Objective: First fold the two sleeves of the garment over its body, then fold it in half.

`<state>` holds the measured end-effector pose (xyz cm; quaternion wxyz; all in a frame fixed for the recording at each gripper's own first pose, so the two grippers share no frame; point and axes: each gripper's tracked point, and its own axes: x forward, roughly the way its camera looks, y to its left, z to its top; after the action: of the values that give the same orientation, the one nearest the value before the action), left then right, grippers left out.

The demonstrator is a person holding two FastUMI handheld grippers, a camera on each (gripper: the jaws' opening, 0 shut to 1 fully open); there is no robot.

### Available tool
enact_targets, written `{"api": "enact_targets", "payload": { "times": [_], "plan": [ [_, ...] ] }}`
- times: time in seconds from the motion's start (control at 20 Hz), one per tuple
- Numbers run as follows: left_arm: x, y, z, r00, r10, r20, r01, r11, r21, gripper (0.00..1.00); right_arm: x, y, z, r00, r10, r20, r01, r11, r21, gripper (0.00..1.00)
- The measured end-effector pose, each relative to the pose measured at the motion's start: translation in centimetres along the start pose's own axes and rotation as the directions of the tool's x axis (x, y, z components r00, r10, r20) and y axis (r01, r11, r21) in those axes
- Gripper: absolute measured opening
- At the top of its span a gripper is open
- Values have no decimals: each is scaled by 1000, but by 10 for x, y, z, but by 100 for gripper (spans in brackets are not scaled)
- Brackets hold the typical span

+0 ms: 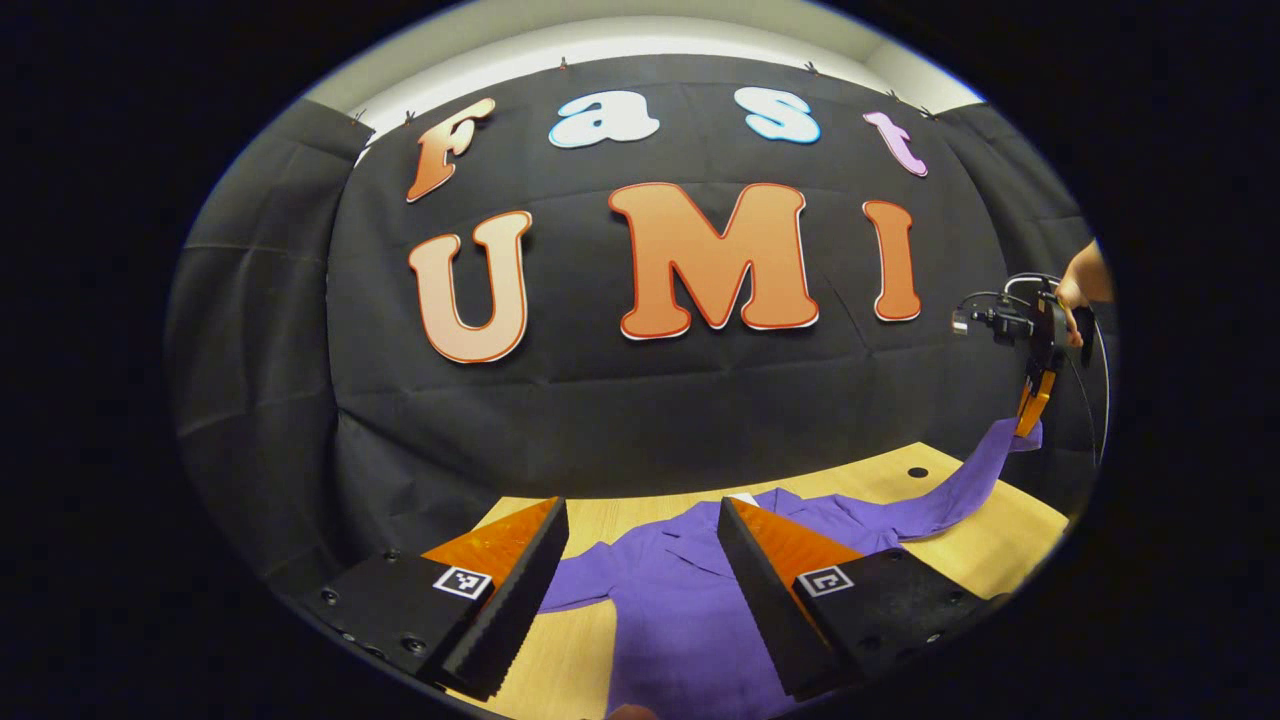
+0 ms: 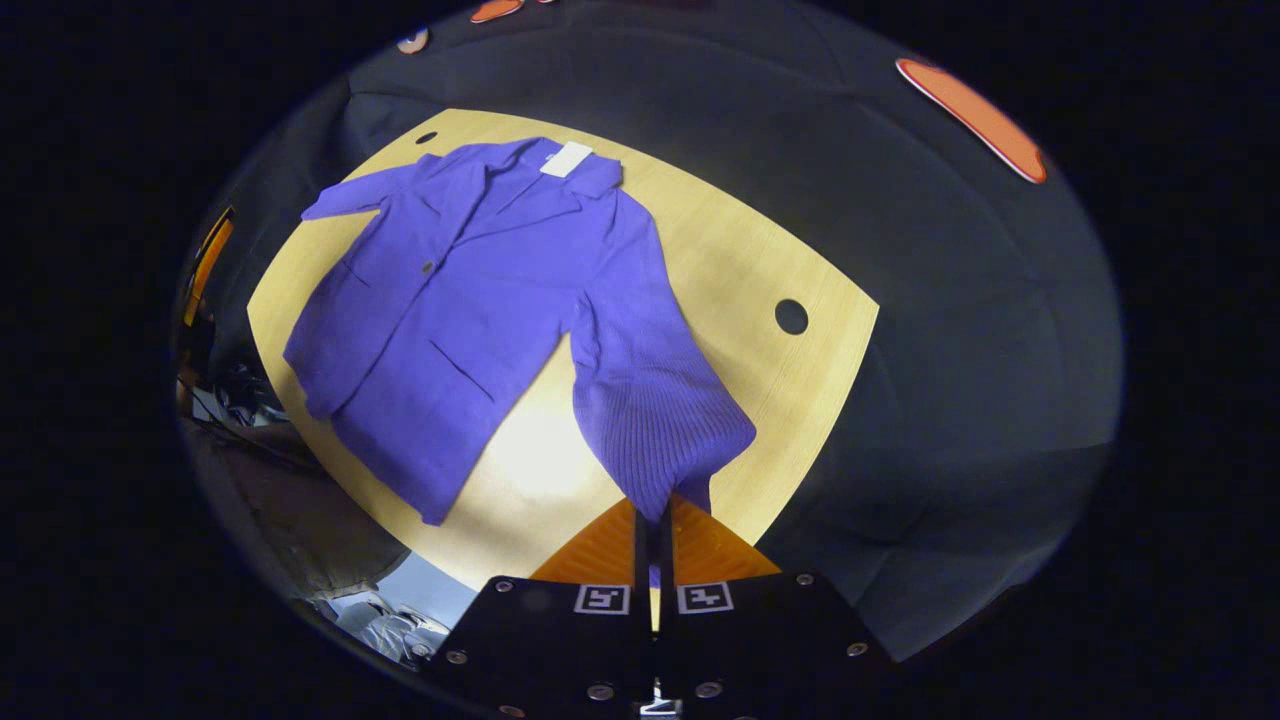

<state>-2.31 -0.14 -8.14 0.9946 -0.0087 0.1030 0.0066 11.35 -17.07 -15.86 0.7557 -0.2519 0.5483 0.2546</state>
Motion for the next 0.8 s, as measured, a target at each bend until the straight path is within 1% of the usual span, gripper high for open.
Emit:
{"api": "enact_targets", "payload": {
  "times": [0.1, 0.25, 0.4, 0.65, 0.8],
  "plan": [
    [5, 26, -1, 1000, -13, 10, 14, 1000, -13, 95, -16, 17, 22, 1000, -12, -3, 12, 1000, 6, 3],
    [12, 60, 1, 999, -30, 33, 30, 1000, 0, 95, -32, 39, 56, 999, -34, -11, 34, 999, 8, 3],
    [18, 91, -5, 999, -34, 34, 34, 999, -8, 95, -38, 66, 97, 999, -50, -3, 49, 999, -16, 3],
    [20, 136, -17, 1000, -25, 8, 26, 999, -28, 95, -16, 143, 177, 999, -22, 47, 26, 997, -74, 3],
    [22, 154, -23, 1000, -19, -2, 19, 999, -36, 95, 0, 189, 219, 996, 24, 89, -16, 996, -92, 3]
  ]
}}
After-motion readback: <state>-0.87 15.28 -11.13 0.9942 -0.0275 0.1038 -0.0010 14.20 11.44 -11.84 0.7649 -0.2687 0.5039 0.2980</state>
